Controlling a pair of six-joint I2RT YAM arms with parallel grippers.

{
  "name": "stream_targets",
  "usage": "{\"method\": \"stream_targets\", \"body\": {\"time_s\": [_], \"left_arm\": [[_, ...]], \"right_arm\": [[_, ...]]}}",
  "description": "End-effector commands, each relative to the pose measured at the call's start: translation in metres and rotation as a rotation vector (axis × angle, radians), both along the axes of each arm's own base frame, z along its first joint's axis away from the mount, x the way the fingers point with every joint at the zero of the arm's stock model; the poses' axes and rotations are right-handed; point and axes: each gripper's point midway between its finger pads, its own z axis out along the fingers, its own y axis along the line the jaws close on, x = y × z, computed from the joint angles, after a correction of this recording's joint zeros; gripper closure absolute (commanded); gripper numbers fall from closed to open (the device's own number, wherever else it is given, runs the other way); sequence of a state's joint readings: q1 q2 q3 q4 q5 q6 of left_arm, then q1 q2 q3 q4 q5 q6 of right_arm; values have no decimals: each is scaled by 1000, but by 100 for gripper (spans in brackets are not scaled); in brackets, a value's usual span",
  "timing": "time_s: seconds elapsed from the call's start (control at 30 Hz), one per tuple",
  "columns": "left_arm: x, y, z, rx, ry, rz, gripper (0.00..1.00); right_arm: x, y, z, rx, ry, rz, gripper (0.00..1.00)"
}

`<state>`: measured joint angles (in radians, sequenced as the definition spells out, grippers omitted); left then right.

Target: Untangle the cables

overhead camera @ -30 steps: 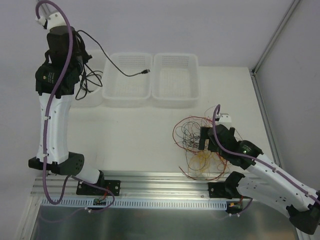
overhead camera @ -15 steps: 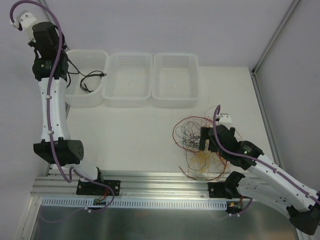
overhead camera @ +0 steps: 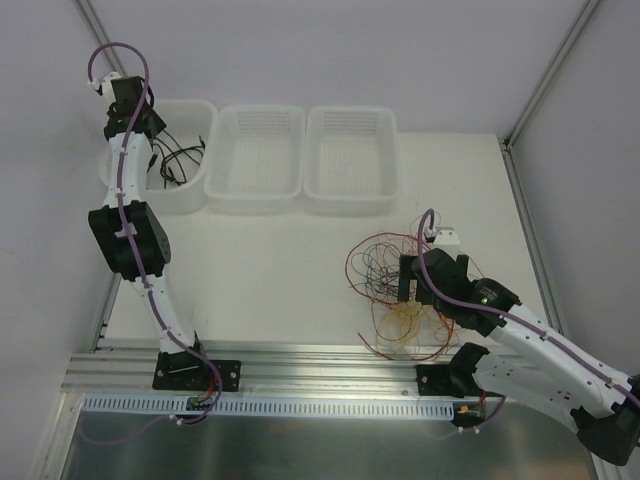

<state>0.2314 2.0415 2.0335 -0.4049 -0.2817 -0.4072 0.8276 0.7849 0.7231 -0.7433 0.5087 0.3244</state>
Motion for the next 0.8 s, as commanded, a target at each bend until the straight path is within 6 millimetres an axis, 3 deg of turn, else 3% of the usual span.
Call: {"method": "stream_targets", "body": {"time_s": [0.0, 0.07, 0.1, 0.17, 0.2, 0.23, 0.27, 0.37, 0.43, 0.53, 0.6, 0.63, 0.67, 0.7, 0.73, 0.77], "left_arm": [[4, 1, 35, -38, -115, -43, 50], [2, -3, 41, -38, -123, -65, 35], [-2, -6, 54, -29, -143, -81, 25], [-8, -13, 65, -39, -163, -108, 15], [-16, -23, 86, -49, -204, -143, 9], [-20, -29, 94, -68, -224, -156, 5], [-32, -37, 110, -80, -255, -178, 2], [-58, -72, 128, -159, -298, -275, 1], [-72, -103, 129, -206, -300, -364, 1], [-109, -150, 118, -217, -266, -478, 1], [-142, -175, 93, -203, -214, -533, 1], [-158, -198, 56, -224, -132, -591, 1], [-178, -210, 60, -215, -150, -631, 1], [-189, -216, 47, -220, -126, -658, 1], [-205, -238, 35, -237, -100, -730, 1], [-228, -247, 13, -266, -67, -776, 1]], "right_arm": [[1, -1, 7, -18, -13, 15, 0], [2, -2, 8, -28, -15, 15, 0], [2, -2, 8, -27, -17, 14, 0], [3, -3, 12, -32, -20, 11, 0], [3, -3, 12, -35, -20, 9, 1], [3, -4, 13, -37, -20, 6, 0], [3, -5, 15, -37, -23, 4, 0], [3, -7, 15, -53, -8, 4, 0], [2, -12, 9, -66, 34, -16, 0], [2, -15, -4, -35, 108, -45, 0], [4, -12, -11, -4, 128, -58, 0], [4, -10, -16, 15, 155, -64, 0], [4, -8, -19, 29, 169, -67, 0], [8, -4, -22, 47, 174, -69, 0], [6, -1, -30, 71, 203, -76, 0], [7, 2, -38, 69, 232, -73, 0]]}}
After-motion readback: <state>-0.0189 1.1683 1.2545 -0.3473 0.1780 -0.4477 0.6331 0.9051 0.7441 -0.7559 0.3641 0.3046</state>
